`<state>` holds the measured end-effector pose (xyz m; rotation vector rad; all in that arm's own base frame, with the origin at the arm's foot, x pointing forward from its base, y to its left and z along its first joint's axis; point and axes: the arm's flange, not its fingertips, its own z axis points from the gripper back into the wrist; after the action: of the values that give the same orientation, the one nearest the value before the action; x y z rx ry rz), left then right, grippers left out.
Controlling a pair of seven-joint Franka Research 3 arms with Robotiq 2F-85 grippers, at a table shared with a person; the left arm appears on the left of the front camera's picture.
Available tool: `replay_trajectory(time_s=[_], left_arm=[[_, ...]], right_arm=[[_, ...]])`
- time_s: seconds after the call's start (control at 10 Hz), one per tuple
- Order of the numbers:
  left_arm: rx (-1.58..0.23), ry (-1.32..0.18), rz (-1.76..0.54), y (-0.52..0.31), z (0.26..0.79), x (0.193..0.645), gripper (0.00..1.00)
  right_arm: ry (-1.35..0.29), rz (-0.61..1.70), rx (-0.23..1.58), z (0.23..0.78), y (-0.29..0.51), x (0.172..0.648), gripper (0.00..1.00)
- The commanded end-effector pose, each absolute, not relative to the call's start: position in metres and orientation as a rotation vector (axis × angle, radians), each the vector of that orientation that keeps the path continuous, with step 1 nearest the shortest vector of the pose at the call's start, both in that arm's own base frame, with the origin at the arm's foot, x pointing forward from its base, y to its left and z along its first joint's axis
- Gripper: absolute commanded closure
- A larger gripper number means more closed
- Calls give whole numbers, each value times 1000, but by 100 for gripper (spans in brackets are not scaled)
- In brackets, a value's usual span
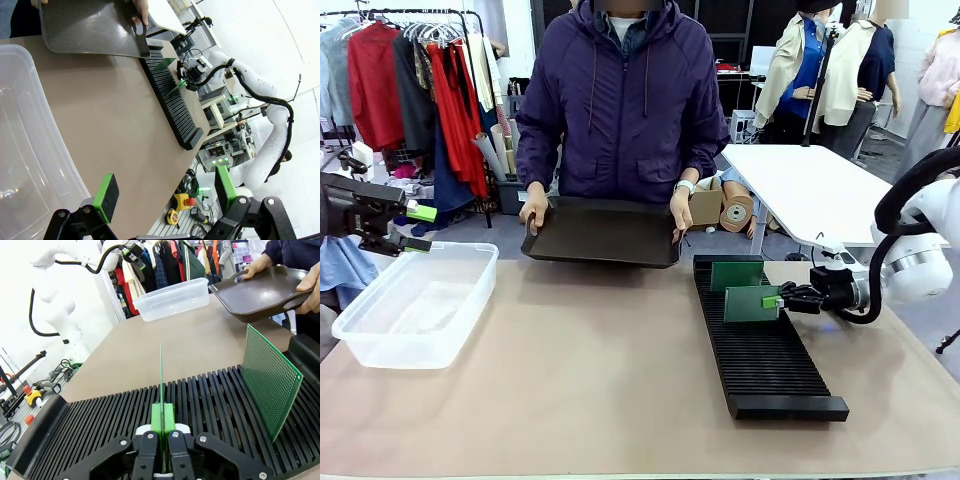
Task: Sort PCBs into racks and boxes based on the side picked up.
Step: If the short side of the Blank PCB is picked up, insert it into the PCB Rack ; if the long side is picked up, place it in the Organizing box.
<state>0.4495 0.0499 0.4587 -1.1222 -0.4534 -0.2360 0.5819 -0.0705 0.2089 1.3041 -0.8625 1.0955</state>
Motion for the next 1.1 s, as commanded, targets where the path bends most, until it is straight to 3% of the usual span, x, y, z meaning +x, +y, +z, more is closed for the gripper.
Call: replay_trajectory(time_s=[0.0,1.0], left_arm=[[-1121,-456,-236,50,460,449,0],[-1121,-456,-236,50,460,449,0]], right_arm=[[-844,1138,1306,204,-68,574,100],[-882,1132,1172,199,-77,547,100]])
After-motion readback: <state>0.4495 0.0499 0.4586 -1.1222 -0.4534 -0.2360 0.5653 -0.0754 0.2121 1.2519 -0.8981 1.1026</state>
